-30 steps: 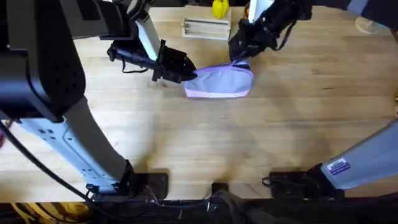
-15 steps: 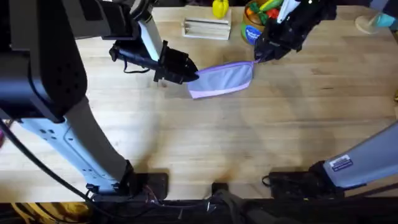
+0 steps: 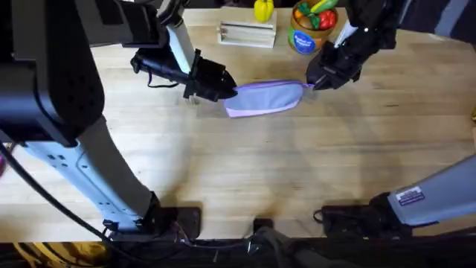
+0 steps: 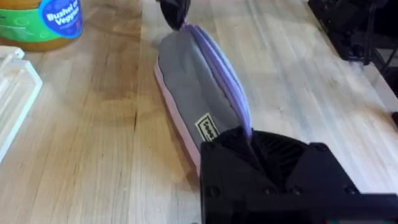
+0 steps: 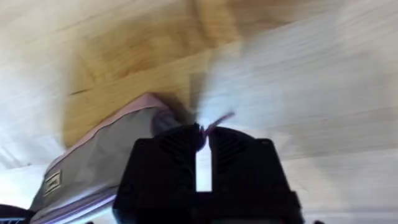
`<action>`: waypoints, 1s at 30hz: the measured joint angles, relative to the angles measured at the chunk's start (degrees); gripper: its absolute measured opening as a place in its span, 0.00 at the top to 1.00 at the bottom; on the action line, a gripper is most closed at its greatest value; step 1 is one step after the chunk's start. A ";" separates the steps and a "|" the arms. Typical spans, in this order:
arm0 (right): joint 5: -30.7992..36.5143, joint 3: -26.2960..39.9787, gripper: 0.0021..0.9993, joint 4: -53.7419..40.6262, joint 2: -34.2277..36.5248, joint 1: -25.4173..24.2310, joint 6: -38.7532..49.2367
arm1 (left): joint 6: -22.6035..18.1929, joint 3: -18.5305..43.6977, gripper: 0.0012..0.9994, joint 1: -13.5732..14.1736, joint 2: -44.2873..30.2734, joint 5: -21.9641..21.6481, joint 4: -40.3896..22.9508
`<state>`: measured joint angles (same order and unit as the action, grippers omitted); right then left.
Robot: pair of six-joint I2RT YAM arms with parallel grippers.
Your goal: Unzip the bag, pick up the pens from the table one at a time and place them inside, then zip the bag closed.
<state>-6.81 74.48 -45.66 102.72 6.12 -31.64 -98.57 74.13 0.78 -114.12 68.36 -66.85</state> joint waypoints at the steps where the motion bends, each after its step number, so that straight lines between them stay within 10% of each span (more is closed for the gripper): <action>1: 1.20 0.00 0.82 -0.08 -0.73 -0.42 0.14 | -0.02 0.00 0.96 -0.12 0.00 -0.20 0.00; 4: 3.48 0.04 0.69 -0.27 -3.58 -1.72 1.64 | -0.02 0.00 0.96 -0.64 0.00 -0.48 -0.17; 9: 3.57 0.80 0.05 -0.68 -10.53 -1.91 5.18 | -0.02 0.00 0.96 -0.93 0.00 -0.59 -0.22; 19: 2.83 1.44 0.00 -2.81 -25.47 -1.76 9.78 | -0.02 0.00 0.96 -0.93 0.00 -0.63 -0.22; 23: 1.34 1.44 0.00 -2.94 -28.97 -1.78 14.58 | 0.00 0.00 0.47 -1.12 0.00 -0.65 -0.46; 24: 0.31 1.46 0.00 -3.65 -30.31 -1.76 18.38 | 0.22 0.00 0.04 -1.38 0.00 -0.65 -0.46; 30: -0.52 1.49 0.00 -4.05 -30.82 -1.76 21.85 | 0.20 -0.02 0.01 -1.47 0.00 -0.87 -0.21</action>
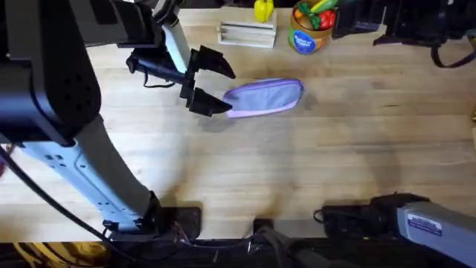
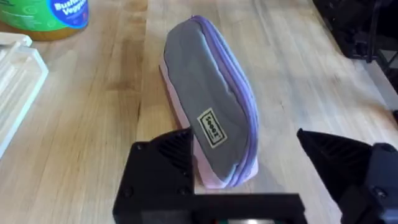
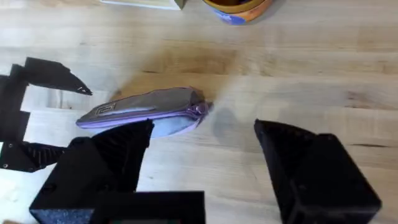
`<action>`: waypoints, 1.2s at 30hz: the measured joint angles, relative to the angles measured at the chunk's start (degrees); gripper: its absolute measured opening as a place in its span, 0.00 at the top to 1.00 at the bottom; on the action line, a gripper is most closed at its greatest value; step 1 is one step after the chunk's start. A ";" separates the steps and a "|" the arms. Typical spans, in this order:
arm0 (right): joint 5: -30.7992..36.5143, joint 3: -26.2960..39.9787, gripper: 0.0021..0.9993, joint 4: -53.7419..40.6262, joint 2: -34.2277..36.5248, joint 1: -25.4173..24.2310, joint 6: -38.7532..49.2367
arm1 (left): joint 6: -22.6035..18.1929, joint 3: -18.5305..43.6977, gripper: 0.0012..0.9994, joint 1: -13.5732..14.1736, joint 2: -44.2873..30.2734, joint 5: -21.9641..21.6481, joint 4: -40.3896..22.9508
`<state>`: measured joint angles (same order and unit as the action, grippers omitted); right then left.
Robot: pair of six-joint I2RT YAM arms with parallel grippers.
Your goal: Unzip the bag, pick up the pens from the table one at a time and place them inside, then zip the bag closed.
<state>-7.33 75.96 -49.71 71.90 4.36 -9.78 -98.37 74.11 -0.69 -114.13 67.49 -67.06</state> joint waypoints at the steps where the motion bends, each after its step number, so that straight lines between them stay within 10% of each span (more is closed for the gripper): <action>1: -0.02 0.00 0.00 -0.02 -0.04 0.00 0.82 | 0.00 0.00 0.01 0.00 0.00 -0.29 -0.03; 8: -0.02 0.00 0.00 -0.17 -0.49 0.00 7.89 | 0.00 0.18 0.00 -0.58 0.30 -3.03 -3.02; 20: 0.02 0.00 0.00 -0.22 -4.13 0.00 10.95 | 5.43 12.86 0.00 -3.43 14.87 -19.65 -12.75; 36: 0.02 0.00 0.00 -0.22 -4.11 0.00 11.32 | 52.62 27.26 0.00 -3.37 31.22 -33.02 -14.54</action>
<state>-7.31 75.96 -49.94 67.79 4.36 1.54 -45.75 101.36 -4.05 -82.91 34.47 -81.60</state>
